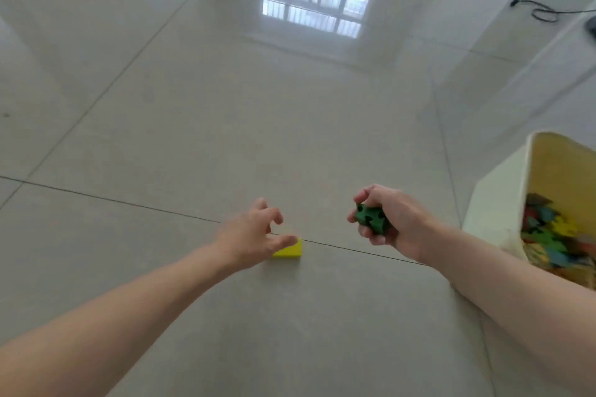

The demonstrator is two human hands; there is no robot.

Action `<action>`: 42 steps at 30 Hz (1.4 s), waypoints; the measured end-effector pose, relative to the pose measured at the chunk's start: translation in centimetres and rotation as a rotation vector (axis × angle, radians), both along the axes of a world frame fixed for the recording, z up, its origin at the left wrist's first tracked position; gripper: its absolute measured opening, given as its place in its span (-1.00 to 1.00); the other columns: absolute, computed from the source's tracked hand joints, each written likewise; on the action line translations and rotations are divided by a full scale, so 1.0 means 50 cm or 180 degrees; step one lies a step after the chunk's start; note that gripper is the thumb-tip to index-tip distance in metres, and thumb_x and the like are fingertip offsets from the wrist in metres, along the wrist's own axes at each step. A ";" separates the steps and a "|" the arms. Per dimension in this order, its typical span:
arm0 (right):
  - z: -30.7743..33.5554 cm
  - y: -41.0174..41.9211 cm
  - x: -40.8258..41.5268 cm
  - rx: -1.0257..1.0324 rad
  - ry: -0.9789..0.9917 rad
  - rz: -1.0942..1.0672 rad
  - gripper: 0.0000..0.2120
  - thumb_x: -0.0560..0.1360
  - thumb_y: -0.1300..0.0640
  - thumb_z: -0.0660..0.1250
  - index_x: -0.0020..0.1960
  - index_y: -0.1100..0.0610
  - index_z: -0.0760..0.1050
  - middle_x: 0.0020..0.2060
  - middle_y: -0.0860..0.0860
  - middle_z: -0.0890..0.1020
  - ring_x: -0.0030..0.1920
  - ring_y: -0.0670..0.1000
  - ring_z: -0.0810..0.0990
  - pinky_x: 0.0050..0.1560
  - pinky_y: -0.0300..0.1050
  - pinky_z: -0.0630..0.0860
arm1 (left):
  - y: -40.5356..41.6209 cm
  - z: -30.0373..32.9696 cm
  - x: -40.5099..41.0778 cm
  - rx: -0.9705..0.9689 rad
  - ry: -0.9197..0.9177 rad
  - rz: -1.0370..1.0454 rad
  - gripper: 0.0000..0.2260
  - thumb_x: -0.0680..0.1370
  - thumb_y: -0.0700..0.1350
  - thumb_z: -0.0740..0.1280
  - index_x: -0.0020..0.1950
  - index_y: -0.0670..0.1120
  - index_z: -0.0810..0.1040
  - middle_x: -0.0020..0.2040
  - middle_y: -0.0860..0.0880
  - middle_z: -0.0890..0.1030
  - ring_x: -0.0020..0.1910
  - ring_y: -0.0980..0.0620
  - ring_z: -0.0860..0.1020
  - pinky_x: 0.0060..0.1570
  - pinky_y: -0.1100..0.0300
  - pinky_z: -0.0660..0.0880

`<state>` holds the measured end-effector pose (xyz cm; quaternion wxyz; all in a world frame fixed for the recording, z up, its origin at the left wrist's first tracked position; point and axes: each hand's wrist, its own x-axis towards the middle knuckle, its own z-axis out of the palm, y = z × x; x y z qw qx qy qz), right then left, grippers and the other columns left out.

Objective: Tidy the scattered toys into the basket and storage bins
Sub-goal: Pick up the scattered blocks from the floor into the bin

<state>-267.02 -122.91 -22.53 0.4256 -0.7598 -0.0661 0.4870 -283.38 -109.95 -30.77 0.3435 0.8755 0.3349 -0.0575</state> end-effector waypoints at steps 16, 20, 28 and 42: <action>0.078 -0.094 0.061 0.0302 -0.0167 0.0224 -0.83 0.53 0.33 0.07 -0.11 0.16 0.40 -0.26 0.15 0.59 -0.47 0.05 0.45 -0.50 -0.20 0.29 | -0.068 -0.002 0.054 0.0090 -0.0046 -0.0087 -0.77 0.56 -0.02 0.26 -0.23 0.01 0.26 -0.21 0.05 0.36 -0.15 -0.05 0.43 -0.25 0.21 0.29; 0.123 -0.128 0.105 0.0432 -0.0329 0.0331 -0.84 0.55 0.31 0.09 -0.08 0.16 0.41 -0.22 0.14 0.59 -0.44 0.04 0.46 -0.46 -0.17 0.30 | -0.103 0.130 0.140 -0.0137 -0.0838 0.0020 -0.87 0.53 -0.08 0.32 -0.16 -0.08 0.44 -0.26 0.02 0.47 -0.30 0.07 0.40 -0.28 0.26 0.31; 0.160 -0.405 0.275 0.0566 -0.0617 -0.1216 -0.86 0.59 0.23 0.12 -0.06 0.16 0.44 -0.18 0.13 0.54 -0.39 0.03 0.45 -0.51 -0.22 0.31 | -0.310 0.343 0.432 0.0203 -0.1164 -0.1275 -0.82 0.53 0.05 0.26 -0.04 -0.04 0.38 -0.11 -0.02 0.53 -0.14 -0.02 0.48 -0.11 0.10 0.44; 0.089 -0.668 0.329 0.0328 -0.0884 -0.1574 -0.56 0.58 0.03 0.17 0.43 0.06 0.25 0.39 0.00 0.34 0.41 0.01 0.27 0.42 -0.05 0.18 | -0.552 0.235 0.593 0.1066 -0.0743 -0.1614 -0.46 0.55 0.22 0.09 0.44 -0.04 0.21 0.35 -0.08 0.36 0.35 -0.08 0.29 0.34 -0.05 0.15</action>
